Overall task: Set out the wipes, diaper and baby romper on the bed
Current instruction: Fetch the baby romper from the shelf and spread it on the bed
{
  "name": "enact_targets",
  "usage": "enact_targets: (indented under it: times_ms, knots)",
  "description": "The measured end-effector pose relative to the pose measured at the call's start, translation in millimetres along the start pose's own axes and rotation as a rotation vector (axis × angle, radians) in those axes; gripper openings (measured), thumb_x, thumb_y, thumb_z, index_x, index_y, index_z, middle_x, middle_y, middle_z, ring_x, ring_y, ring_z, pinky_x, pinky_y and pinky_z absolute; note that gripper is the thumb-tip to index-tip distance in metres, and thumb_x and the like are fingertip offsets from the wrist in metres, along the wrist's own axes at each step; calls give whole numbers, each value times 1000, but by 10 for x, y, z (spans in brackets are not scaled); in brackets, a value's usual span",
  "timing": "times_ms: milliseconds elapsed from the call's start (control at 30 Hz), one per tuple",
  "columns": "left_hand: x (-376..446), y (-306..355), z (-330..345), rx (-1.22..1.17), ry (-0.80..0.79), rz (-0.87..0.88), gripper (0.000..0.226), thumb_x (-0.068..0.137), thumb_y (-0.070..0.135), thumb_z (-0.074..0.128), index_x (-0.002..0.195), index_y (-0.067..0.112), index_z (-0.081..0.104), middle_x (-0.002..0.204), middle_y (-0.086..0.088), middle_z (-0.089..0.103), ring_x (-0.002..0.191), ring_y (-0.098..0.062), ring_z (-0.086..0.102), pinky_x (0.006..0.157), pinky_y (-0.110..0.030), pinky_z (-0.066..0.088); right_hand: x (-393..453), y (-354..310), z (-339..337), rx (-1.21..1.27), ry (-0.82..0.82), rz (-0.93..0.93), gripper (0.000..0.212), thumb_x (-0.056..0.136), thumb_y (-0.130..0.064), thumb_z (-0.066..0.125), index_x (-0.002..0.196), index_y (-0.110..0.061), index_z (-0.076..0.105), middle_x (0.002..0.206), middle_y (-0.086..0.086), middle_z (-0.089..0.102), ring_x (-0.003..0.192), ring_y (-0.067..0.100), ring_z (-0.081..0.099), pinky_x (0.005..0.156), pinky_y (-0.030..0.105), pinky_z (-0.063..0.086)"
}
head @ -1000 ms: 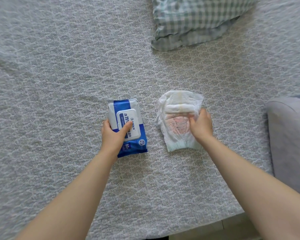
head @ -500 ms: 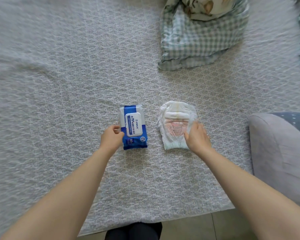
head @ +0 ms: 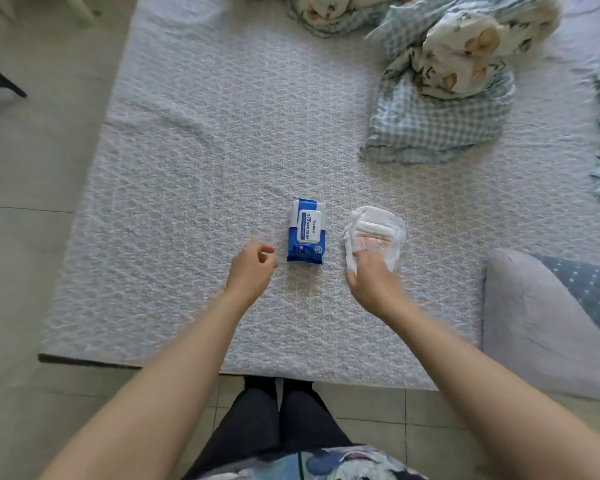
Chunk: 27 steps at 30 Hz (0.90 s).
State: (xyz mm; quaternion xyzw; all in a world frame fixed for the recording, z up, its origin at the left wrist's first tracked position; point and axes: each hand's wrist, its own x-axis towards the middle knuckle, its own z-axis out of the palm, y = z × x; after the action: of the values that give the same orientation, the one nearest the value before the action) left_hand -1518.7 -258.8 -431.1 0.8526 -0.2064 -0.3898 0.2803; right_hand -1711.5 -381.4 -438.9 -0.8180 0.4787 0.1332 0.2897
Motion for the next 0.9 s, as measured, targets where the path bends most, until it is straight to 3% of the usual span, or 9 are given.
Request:
enact_targets:
  times_ms: [133, 367, 567, 667, 800, 900]
  knots:
    - [-415, -334, -194, -48, 34, -29, 16, 93, 21, 53, 105, 19, 63, 95, -4, 70, 82, -23, 68, 75, -42, 57, -307, -318, 109, -50, -38, -108, 36, 95, -21, 44, 128, -6, 45, 126, 16, 54, 112, 32, 52, 90, 42, 46]
    - [-1080, -1186, -577, -108, 150, -138, 18, 91, 22, 56, 105, 17, 65, 96, -6, 70, 86, -24, 67, 79, -37, 54, -744, -953, 533, -329, -113, -392, 35, 96, -21, 44, 127, -6, 46, 126, 14, 54, 113, 32, 49, 92, 40, 43]
    - [-1591, -1941, -1051, -214, 245, -183, 19, 91, 19, 58, 107, 16, 66, 97, -8, 70, 84, -22, 66, 80, -34, 53, -1189, -1669, 992, -360, -118, -534, 36, 97, -20, 42, 131, -9, 44, 131, 11, 53, 118, 31, 48, 95, 38, 41]
    - [-1868, -2361, -1349, -139, 319, -183, 22, 92, 25, 54, 111, 22, 64, 93, 3, 66, 84, -14, 61, 69, -26, 46, -1454, -2066, 1273, -392, -109, -600, 36, 97, -19, 42, 132, -10, 44, 130, 9, 54, 119, 29, 48, 94, 36, 40]
    - [-2248, -2913, -1798, 50, 423, -183, 26, 93, 25, 48, 115, 24, 61, 98, 4, 69, 88, -18, 63, 70, -31, 50, -1781, -2644, 1693, -439, -116, -684, 40, 97, -17, 42, 135, -8, 42, 130, 9, 54, 120, 29, 47, 98, 34, 37]
    - [-2484, -3320, -2118, 176, 490, -210, 28, 95, 26, 45, 119, 22, 59, 104, 3, 68, 88, -18, 62, 64, -29, 44, -1999, -3066, 1995, -457, -136, -730, 39, 96, -16, 42, 135, -9, 42, 131, 9, 54, 122, 30, 47, 100, 35, 36]
